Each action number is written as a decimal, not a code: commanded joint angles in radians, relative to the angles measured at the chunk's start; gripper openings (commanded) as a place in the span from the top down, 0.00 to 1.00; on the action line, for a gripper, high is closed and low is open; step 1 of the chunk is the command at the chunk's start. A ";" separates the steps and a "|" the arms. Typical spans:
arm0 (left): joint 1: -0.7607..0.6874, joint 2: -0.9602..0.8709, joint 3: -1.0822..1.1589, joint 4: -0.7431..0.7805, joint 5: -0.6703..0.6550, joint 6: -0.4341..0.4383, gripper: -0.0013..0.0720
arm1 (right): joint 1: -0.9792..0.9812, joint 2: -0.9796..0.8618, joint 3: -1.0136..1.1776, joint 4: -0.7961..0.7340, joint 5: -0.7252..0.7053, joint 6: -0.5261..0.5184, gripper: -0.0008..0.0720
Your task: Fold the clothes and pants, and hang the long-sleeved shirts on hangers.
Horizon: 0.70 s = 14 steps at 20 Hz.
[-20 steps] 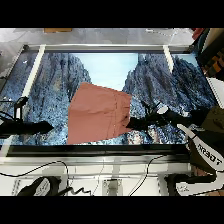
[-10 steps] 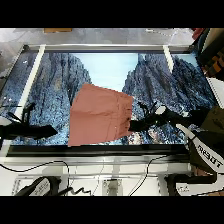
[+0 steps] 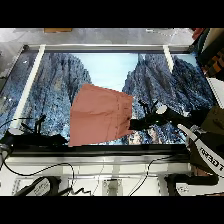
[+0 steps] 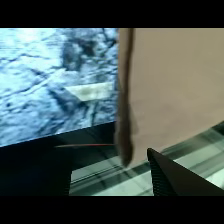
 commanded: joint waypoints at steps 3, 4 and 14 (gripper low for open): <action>-0.085 -0.079 -0.026 -0.078 0.019 0.055 0.27 | 0.001 0.002 0.000 0.006 -0.005 0.001 0.96; -0.117 -0.097 -0.026 -0.079 0.021 0.055 0.32 | 0.001 0.002 0.000 0.007 -0.005 0.001 0.96; -0.186 -0.048 0.232 -0.169 -0.113 0.055 0.96 | 0.001 0.232 0.000 -0.018 0.012 -0.078 0.96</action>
